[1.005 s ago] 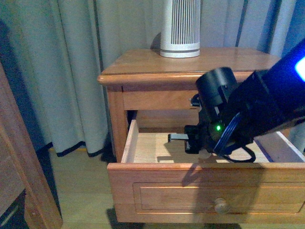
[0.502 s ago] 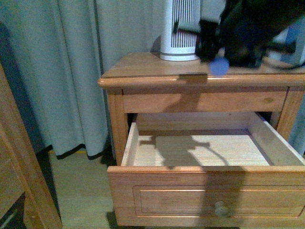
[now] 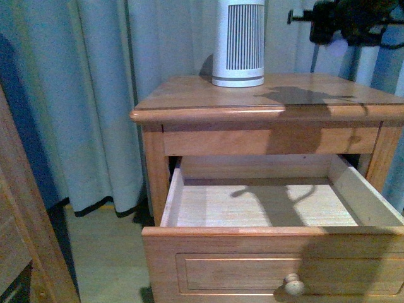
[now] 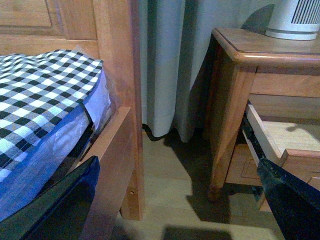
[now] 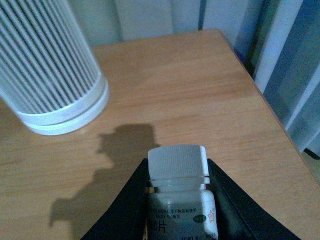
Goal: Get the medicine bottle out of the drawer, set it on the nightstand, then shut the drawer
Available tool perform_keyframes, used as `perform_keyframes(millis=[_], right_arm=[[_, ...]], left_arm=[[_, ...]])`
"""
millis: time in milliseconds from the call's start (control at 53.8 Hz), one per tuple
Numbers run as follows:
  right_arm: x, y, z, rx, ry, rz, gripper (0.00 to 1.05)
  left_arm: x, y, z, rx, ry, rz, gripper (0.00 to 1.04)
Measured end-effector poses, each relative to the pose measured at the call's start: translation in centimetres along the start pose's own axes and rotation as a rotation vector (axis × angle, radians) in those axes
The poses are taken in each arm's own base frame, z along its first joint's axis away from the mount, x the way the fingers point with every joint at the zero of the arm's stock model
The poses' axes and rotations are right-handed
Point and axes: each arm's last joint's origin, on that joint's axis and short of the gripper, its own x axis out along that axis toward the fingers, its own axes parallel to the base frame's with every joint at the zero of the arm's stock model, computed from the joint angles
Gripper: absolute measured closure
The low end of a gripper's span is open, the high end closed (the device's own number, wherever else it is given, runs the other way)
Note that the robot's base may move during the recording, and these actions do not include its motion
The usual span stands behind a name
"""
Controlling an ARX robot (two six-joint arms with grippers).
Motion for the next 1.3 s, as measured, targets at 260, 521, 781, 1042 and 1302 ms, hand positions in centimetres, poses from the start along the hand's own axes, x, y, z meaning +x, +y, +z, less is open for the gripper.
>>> perform_keyframes(millis=[260, 521, 781, 1042, 1302], right_arm=[[3.0, -0.1, -2.2, -0.013, 0.034, -0.041, 0.60], [1.3, 0.1, -1.0, 0.027, -0.052, 0.017, 0.18], [-10.1, -3.2, 0.9, 0.078, -0.167, 0.060, 0.07], [-20.1, -8.3, -8.0, 0.031, -0.176, 0.115, 0.07], [-22.3, -10.4, -21.1, -0.005, 0.110, 0.117, 0.07]], left_arm=[[0.0, 0.0, 0.0, 0.000, 0.000, 0.000, 0.07], [0.0, 0.0, 0.0, 0.000, 0.000, 0.000, 0.07], [0.0, 0.0, 0.0, 0.000, 0.000, 0.000, 0.07], [0.0, 0.0, 0.0, 0.000, 0.000, 0.000, 0.07], [0.0, 0.0, 0.0, 0.000, 0.000, 0.000, 0.07]])
